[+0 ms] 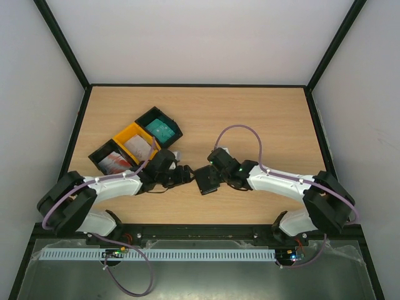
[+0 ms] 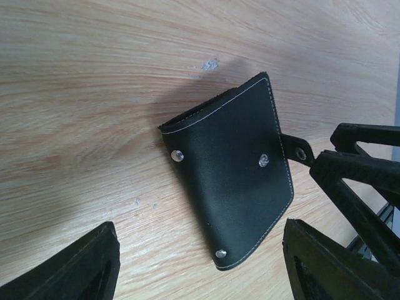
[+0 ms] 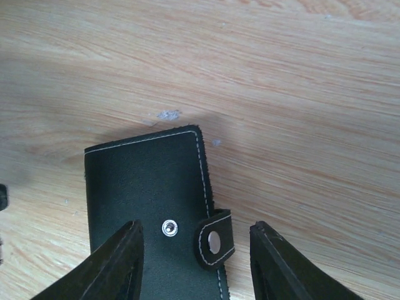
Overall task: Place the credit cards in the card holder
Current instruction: Close the card holder at the center of the board.
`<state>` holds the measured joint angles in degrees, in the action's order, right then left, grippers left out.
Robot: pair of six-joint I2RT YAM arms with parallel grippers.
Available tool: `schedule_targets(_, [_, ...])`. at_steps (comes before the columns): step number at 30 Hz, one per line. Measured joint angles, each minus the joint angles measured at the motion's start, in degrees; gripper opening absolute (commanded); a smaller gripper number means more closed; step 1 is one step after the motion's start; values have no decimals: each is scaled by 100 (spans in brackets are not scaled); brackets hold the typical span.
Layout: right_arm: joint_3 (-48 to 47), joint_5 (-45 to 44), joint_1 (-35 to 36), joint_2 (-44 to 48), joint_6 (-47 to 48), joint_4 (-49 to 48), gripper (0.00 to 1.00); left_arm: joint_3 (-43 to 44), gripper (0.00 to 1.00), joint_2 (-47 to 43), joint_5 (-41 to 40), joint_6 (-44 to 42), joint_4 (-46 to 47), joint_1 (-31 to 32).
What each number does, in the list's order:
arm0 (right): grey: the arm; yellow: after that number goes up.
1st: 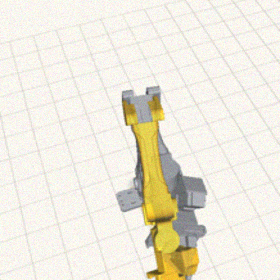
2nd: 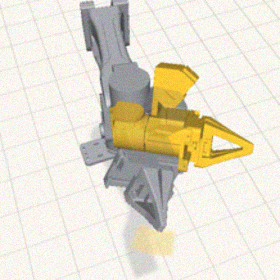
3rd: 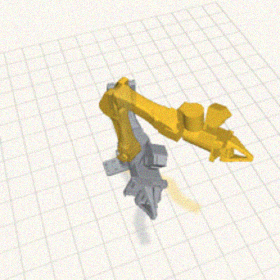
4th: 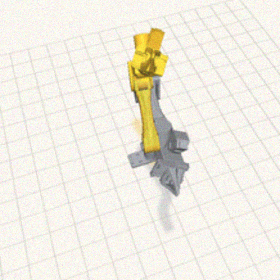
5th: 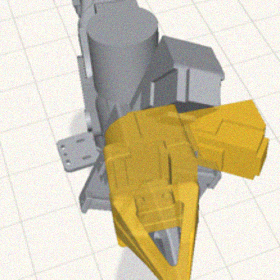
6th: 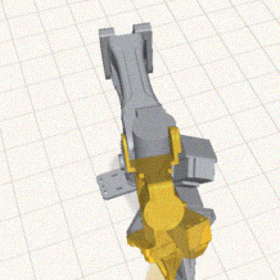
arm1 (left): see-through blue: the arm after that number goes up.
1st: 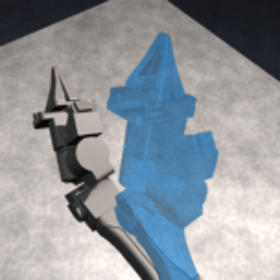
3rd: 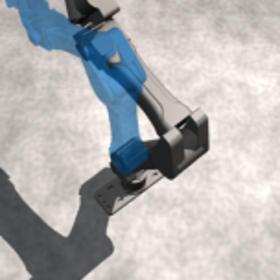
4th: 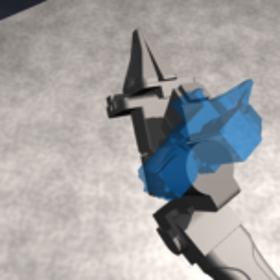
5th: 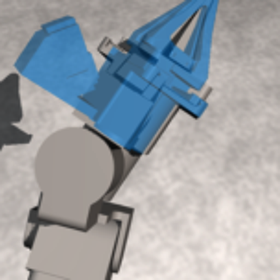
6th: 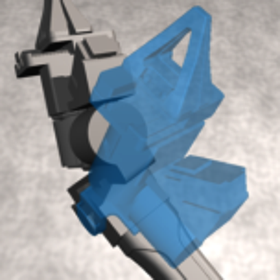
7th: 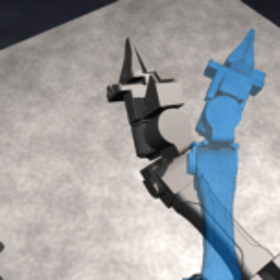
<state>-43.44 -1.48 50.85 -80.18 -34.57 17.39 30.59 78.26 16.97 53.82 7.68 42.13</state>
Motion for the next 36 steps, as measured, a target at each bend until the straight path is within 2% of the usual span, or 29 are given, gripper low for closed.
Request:
schedule_targets(3, [57,131,0,-15,39,-98,42,0,72,210,0,44,151,81])
schedule_targets(7, [70,131,-4,-101,90,-120,28,0,72,345,-2,70,273,142])
schedule_targets(21, [70,-149,-42,-275,-85,-96,4,0,71,420,-7,70,358,195])
schedule_targets(31, [72,-55,-85,-271,-214,-136,2,24,69,446,-13,66,358,195])
schedule_targets(36, [133,201,-94,-262,-212,-358,2,31,55,651,-55,90,356,197])
